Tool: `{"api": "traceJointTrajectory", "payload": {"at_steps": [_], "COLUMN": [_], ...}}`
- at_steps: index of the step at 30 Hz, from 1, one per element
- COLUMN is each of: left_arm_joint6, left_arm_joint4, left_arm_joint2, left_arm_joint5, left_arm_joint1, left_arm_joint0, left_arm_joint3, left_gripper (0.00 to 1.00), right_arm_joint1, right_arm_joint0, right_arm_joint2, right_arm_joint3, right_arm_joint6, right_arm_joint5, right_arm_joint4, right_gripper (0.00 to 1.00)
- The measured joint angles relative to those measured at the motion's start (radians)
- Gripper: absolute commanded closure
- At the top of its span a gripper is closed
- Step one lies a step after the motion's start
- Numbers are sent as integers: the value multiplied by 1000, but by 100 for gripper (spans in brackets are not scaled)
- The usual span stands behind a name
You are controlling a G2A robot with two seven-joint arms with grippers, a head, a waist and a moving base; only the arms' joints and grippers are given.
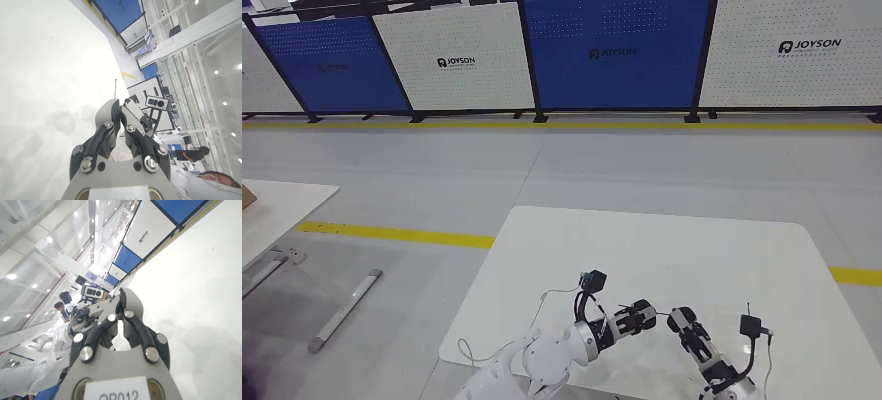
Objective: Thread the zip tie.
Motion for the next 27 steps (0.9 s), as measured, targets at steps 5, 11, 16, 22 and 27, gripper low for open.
{"api": "traceJointTrajectory", "payload": {"at_steps": [5, 11, 16, 22, 27], "left_arm_joint6": [6, 16, 19, 14, 29], "left_arm_joint4": [5, 12, 11, 0, -19], "left_arm_joint2": [-4, -3, 1, 3, 1], "left_arm_joint5": [7, 33, 45, 72, 75], "left_arm_joint1": [1, 0, -3, -5, -7], "left_arm_joint0": [0, -2, -10, -20, -15], "left_arm_joint3": [2, 1, 4, 6, 15], "left_gripper": [100, 100, 100, 100, 100], "right_arm_joint1": [-1, -2, -3, -4, -4], "right_arm_joint0": [2, 2, 0, -2, -10], "right_arm_joint2": [0, 3, 5, 7, 10], "right_arm_joint3": [2, 1, -3, -8, -18], "right_arm_joint6": [6, 8, 5, 1, -10], "right_arm_joint5": [0, 0, 0, 0, 0], "right_arm_joint4": [12, 15, 13, 9, 9], "right_gripper": [100, 82, 78, 76, 75]}}
